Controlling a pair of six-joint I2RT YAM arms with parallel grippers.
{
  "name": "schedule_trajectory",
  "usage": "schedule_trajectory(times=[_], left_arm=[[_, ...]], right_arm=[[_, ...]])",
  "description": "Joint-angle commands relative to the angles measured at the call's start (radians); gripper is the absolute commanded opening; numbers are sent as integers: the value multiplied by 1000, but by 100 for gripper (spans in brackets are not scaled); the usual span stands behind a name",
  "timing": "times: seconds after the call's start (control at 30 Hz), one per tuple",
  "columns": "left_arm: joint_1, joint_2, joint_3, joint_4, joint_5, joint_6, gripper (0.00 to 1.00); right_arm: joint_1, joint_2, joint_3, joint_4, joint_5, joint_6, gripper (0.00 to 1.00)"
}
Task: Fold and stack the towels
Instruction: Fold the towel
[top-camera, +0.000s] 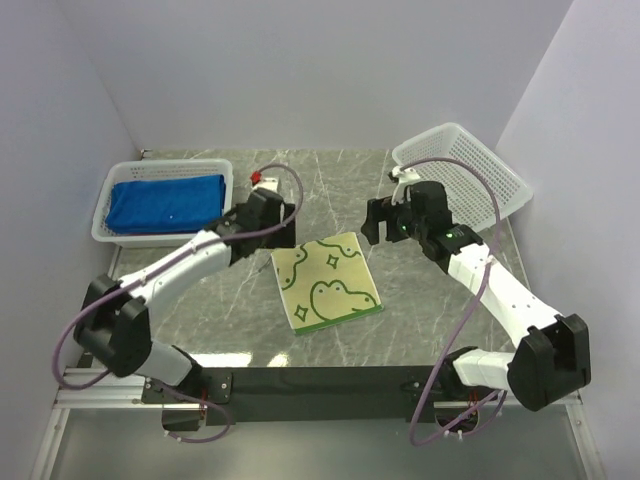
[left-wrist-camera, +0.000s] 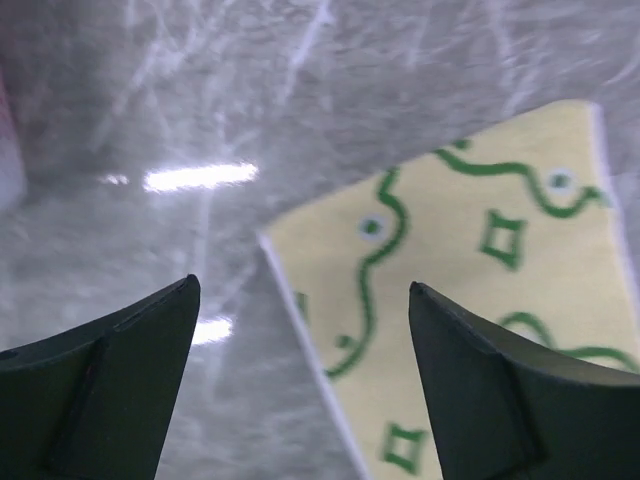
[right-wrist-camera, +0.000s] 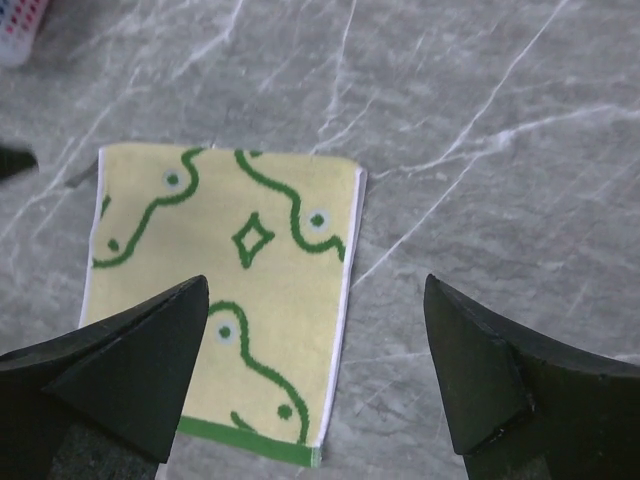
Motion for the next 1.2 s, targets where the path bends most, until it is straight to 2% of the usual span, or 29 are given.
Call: schedule_trajectory(times=[0.0, 0.17, 0.2, 0.3, 0.4, 0.6, 0.87, 1.17], left_arm=[[74, 95, 104, -64, 137, 307, 92], [158, 265, 223, -117, 247, 446, 88], [172, 287, 260, -124, 286, 460, 83], [209, 357, 322, -169, 332, 512, 77], [220, 428, 386, -239, 380, 602, 71], [220, 512, 448, -322, 461, 667, 59], [221, 554, 435, -351, 489, 710, 56], [220, 624, 497, -430, 531, 745, 50]], right_arm=[[-2, 15, 8, -36, -57, -59, 93], [4, -12, -17, -64, -59, -61, 94], [11, -28, -20, -66, -56, -59, 94], [57, -46, -26, -78, -10, -67, 94], [103, -57, -33, -92, 68, -82, 94], [142, -60, -46, -90, 107, -88, 94], [169, -42, -46, -95, 130, -94, 94], [200, -23, -44, -109, 167, -96, 93]])
